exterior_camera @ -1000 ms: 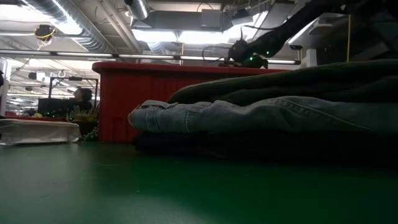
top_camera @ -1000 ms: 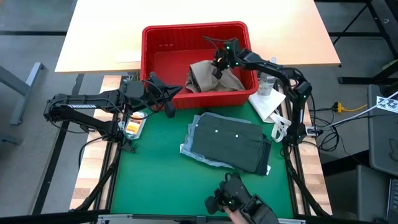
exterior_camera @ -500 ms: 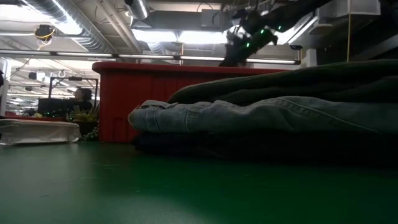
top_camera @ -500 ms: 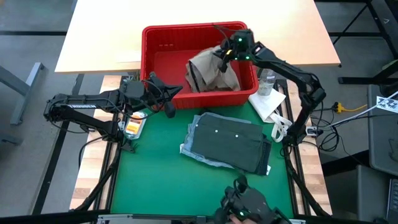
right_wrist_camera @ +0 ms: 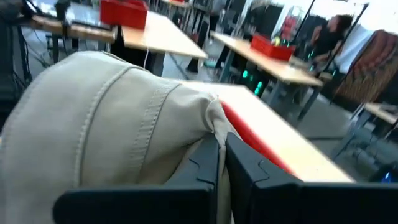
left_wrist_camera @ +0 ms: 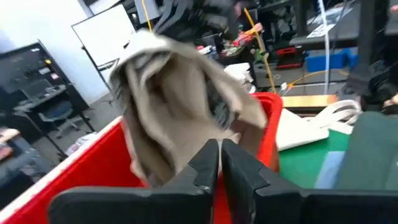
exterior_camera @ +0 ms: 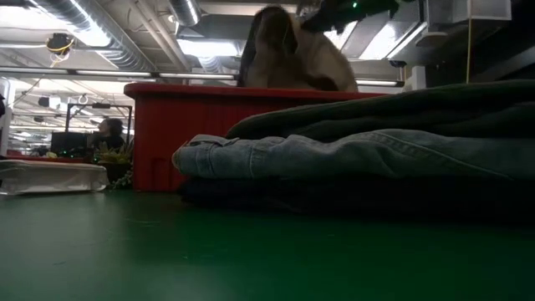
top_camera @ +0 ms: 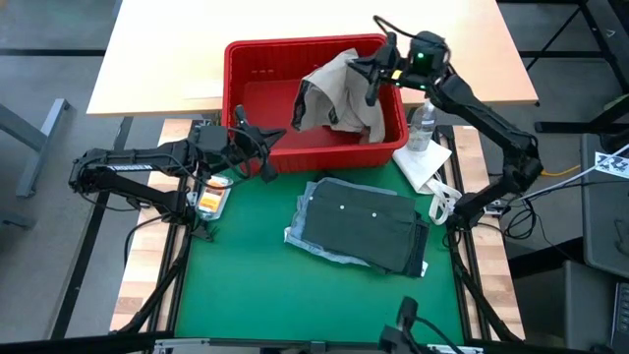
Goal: Fold laundry
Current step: Fold the beige shorts
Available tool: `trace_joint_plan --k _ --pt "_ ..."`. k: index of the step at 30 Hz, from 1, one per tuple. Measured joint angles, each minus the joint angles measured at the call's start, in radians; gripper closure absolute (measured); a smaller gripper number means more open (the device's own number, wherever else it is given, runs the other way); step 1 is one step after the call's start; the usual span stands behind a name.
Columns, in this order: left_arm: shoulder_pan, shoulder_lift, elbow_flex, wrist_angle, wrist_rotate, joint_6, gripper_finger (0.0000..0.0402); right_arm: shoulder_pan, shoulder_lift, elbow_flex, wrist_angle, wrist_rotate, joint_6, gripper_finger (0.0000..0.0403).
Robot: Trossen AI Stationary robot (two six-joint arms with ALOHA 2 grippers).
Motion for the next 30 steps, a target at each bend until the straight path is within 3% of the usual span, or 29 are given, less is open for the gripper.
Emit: trace_joint_plan --k 9,13,20,26,30 --pt "0.083 0.003 0.0 0.0 0.003 0.011 0.0297 0.012 -0.089 0.0 0.033 -0.005 0.0 0.0387" --pt "0.106 0.032 0.001 -0.003 0.049 -0.04 0.0271 0.012 -0.102 0.0 0.078 -0.011 0.0 0.0387" --pt "0.1 0.102 0.001 0.058 0.141 -0.07 0.0264 0.012 -0.107 0.001 0.076 -0.019 0.0 0.0386" --pt "0.082 0.173 0.001 0.265 0.341 -0.064 0.0264 0.012 -0.106 0.001 0.072 -0.019 0.001 0.0386" --pt "0.071 0.245 0.001 0.412 0.369 -0.064 0.0264 0.012 -0.106 0.001 0.072 -0.018 0.001 0.0386"
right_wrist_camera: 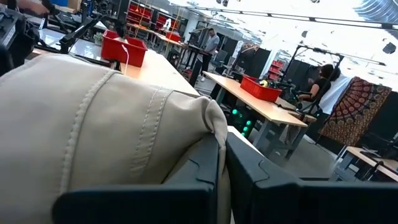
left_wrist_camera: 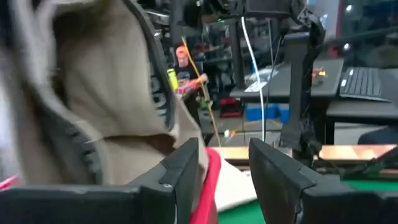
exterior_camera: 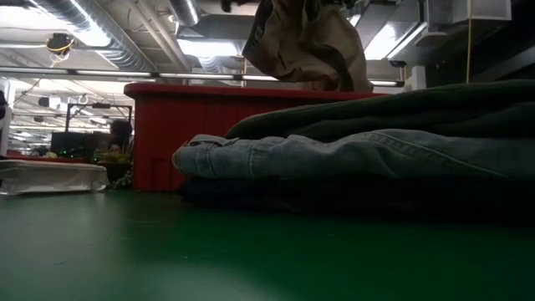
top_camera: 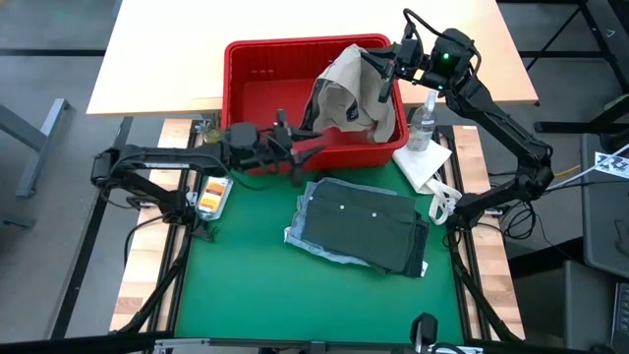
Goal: Fold laundry
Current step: Fold the beige shorts
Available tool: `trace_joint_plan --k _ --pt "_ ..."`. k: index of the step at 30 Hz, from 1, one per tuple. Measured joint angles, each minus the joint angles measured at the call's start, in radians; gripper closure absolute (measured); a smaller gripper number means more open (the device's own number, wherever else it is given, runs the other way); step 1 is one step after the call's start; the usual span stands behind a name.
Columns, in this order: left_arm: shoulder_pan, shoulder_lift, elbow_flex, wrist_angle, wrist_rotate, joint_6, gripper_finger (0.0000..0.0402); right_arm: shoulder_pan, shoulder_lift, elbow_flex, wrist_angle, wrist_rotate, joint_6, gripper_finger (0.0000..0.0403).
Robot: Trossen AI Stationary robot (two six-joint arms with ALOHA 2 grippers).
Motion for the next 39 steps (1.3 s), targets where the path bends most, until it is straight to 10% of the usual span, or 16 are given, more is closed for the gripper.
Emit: trace_joint_plan --k 12,28,39 --pt "0.011 0.237 0.0 0.412 -0.155 0.053 0.0264 0.032 0.004 0.0 -0.001 0.005 0.002 0.0386" --pt "0.022 0.273 -0.001 0.455 -0.18 0.053 0.0264 0.075 0.016 0.0 -0.003 0.043 0.002 0.0386" --pt "0.022 0.273 -0.001 0.454 -0.329 0.045 0.0264 0.204 0.036 0.0 -0.001 0.364 -0.036 0.0386"
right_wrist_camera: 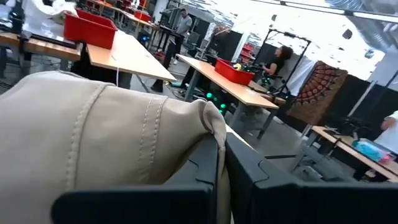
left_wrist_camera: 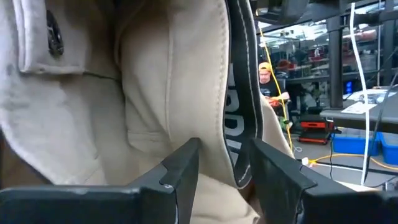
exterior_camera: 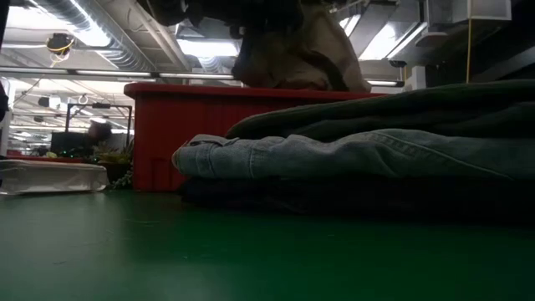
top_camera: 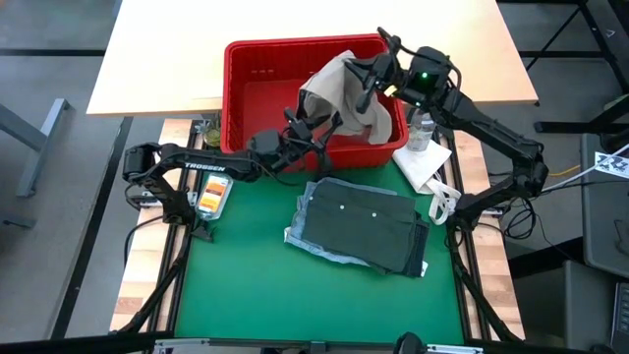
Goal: Fold laundry
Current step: Fold the beige shorts
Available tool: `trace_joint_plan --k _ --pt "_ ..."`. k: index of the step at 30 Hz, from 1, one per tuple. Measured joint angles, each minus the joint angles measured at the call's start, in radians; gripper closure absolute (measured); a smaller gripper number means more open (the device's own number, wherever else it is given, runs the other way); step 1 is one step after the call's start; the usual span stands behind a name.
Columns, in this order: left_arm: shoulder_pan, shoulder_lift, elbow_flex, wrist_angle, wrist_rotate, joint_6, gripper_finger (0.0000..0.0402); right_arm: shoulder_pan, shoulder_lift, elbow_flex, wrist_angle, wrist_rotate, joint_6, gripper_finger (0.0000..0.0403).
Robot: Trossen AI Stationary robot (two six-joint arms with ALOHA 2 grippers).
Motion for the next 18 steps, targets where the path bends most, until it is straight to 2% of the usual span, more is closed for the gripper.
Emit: trace_joint_plan --k 4,10,13,15,18 --pt "-0.001 0.0 0.0 0.0 0.009 -0.001 0.0264 0.037 0.003 0.0 0.005 0.046 -0.017 0.0386" --pt "0.003 0.0 0.0 0.0 0.01 -0.004 0.0264 0.077 0.003 0.0 0.005 0.045 -0.036 0.0386" --pt "0.003 -0.001 0.0 -0.029 0.011 -0.058 0.027 0.085 0.004 0.0 0.005 0.044 -0.069 0.0386" --pt "-0.002 -0.004 -0.001 -0.054 0.011 -0.088 0.0291 0.084 0.003 0.0 0.004 0.044 -0.07 0.0386" --pt "-0.017 -0.009 -0.002 -0.057 0.019 -0.095 0.0352 0.082 0.003 0.0 0.001 0.044 -0.072 0.0386"
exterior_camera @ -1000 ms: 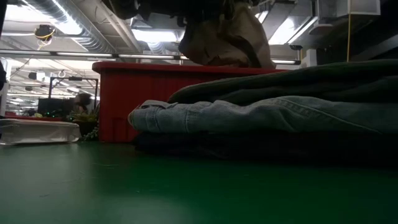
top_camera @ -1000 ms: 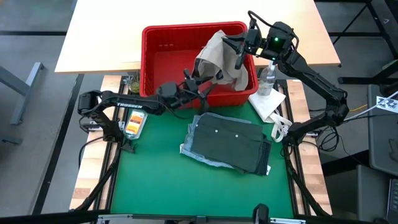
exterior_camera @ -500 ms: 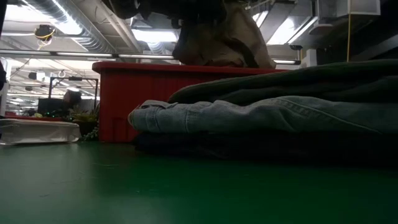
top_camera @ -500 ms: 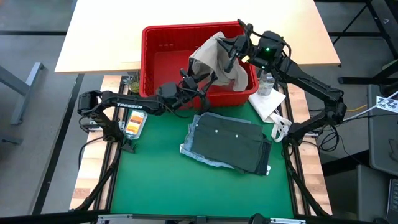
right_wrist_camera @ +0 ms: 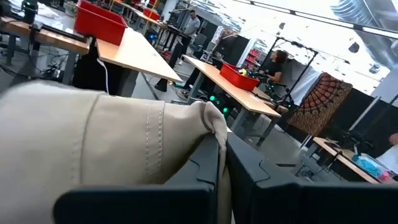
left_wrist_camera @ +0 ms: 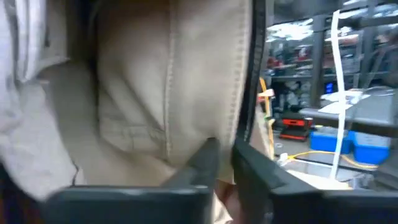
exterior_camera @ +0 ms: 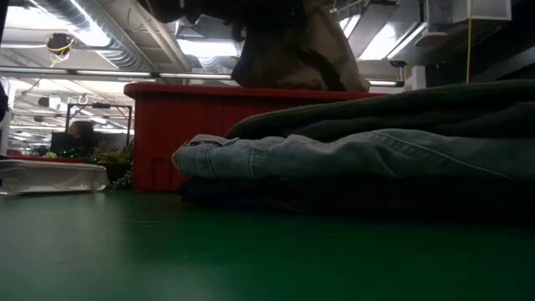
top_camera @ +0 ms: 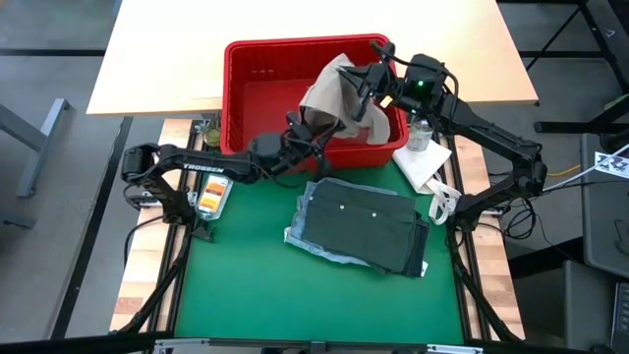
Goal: Fold laundry
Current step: Fold the beige shorts
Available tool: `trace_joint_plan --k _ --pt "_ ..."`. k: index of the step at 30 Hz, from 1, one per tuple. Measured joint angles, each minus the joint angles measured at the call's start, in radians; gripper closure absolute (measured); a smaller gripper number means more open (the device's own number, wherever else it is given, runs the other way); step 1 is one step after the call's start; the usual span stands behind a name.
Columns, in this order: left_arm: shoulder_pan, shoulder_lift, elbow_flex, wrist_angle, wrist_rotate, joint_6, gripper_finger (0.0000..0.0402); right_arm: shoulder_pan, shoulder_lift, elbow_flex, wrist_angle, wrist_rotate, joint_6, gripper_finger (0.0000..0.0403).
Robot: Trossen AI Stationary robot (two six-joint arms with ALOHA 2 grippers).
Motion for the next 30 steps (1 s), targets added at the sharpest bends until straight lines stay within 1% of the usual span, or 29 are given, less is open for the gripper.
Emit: trace_joint_plan --k 1,2,3,9,13,17,19,21,25,28,30 --pt "-0.004 -0.005 0.0 0.0 0.009 0.0 0.0374 0.0 0.0 0.0 0.0 0.0 -0.008 0.0386" --pt "-0.009 -0.008 0.0 0.001 0.022 0.0 0.0387 0.0 0.0 0.0 -0.002 0.004 -0.027 0.0386" --pt "-0.013 -0.016 0.0 0.001 0.033 0.0 0.0391 0.0 0.0 0.0 -0.002 0.015 -0.045 0.0386" --pt "-0.039 -0.097 0.0 -0.011 0.087 0.004 0.0399 0.0 0.0 0.0 -0.008 0.1 -0.161 0.0386" --pt "-0.043 -0.187 0.0 -0.054 0.097 0.024 0.04 0.0 0.0 0.0 -0.018 0.155 -0.248 0.0386" --pt "-0.042 -0.278 0.0 -0.085 0.096 0.058 0.0401 0.001 0.0 0.0 -0.029 0.173 -0.336 0.0386" --pt "-0.042 -0.321 0.0 -0.102 0.096 0.074 0.0401 0.001 0.001 0.0 -0.04 0.16 -0.342 0.0386" --pt "-0.043 -0.359 0.0 -0.117 0.097 0.076 0.0401 0.001 0.001 0.0 -0.062 0.12 -0.342 0.0386" --pt "-0.049 -0.426 0.0 -0.2 0.104 0.076 0.0401 0.001 0.002 0.0 -0.1 0.029 -0.342 0.0386" --pt "-0.048 -0.456 0.0 -0.232 0.105 0.075 0.0401 0.0 0.002 0.0 -0.108 -0.047 -0.342 0.0386" --pt "-0.049 -0.466 0.0 -0.238 0.107 0.075 0.0401 0.0 0.002 0.0 -0.111 -0.077 -0.343 0.0386"
